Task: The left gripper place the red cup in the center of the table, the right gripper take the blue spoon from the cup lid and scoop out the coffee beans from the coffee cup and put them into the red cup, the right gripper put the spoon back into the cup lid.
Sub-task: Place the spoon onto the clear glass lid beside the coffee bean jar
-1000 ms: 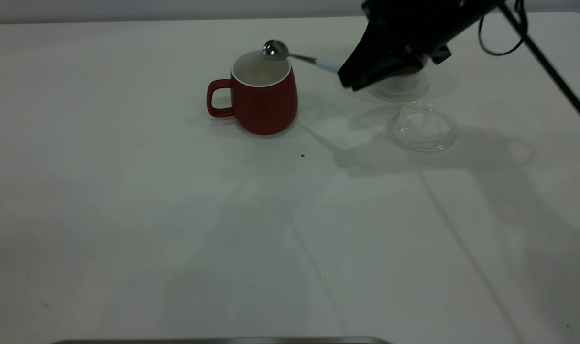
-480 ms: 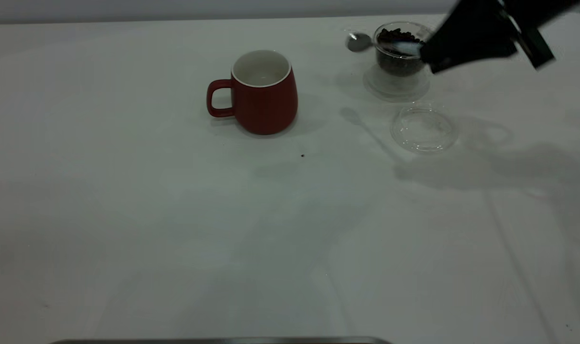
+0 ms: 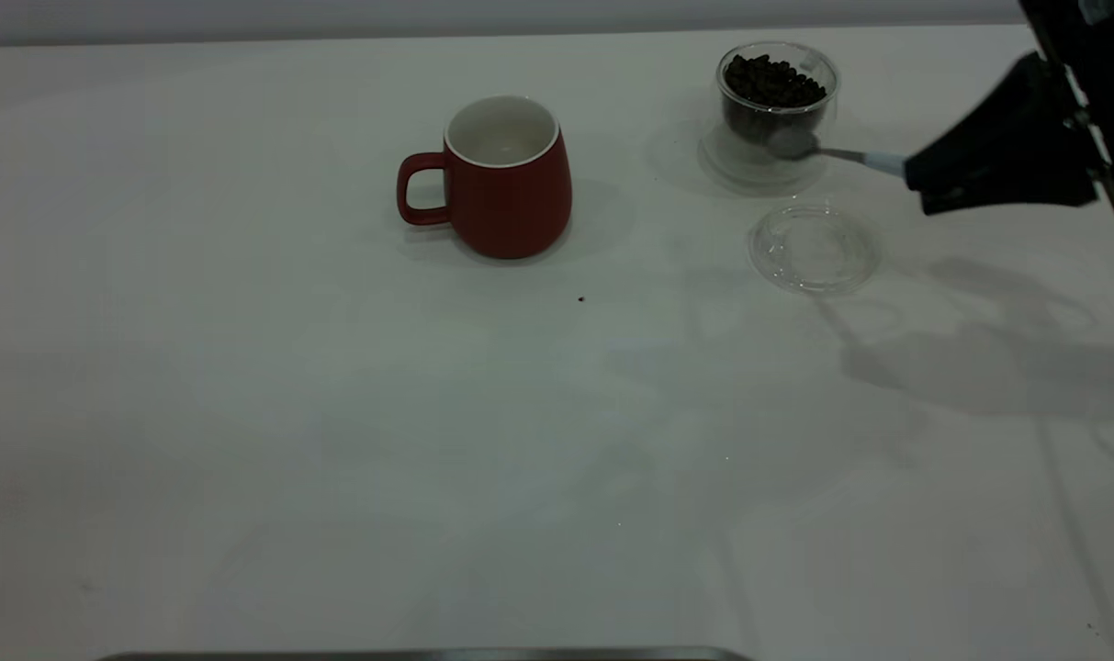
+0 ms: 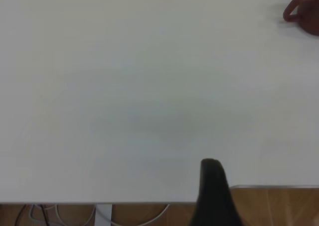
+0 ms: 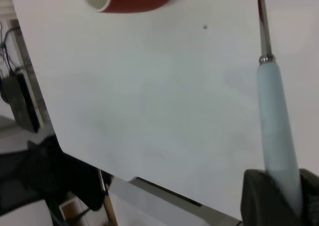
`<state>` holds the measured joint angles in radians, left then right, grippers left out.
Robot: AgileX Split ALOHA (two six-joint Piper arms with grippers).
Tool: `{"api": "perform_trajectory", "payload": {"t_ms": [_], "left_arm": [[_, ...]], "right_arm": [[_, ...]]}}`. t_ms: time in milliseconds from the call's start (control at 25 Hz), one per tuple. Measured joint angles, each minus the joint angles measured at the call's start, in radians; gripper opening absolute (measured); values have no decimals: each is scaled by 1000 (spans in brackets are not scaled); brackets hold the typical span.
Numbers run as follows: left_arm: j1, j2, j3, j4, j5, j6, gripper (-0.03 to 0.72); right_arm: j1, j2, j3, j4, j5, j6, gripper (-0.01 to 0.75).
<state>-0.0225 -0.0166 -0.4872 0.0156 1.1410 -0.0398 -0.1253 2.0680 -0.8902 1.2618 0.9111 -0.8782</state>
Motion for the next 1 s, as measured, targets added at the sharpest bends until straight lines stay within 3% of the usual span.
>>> {"api": "perform_trajectory", "payload": {"t_ms": [600,1000], "left_arm": [[0,0,0,0,0,0,587],[0,0,0,0,0,-3,587]], "right_arm": [[-88,155,6,142,0,-98,110],[-91,283,0,277,40,-215,110]]}}
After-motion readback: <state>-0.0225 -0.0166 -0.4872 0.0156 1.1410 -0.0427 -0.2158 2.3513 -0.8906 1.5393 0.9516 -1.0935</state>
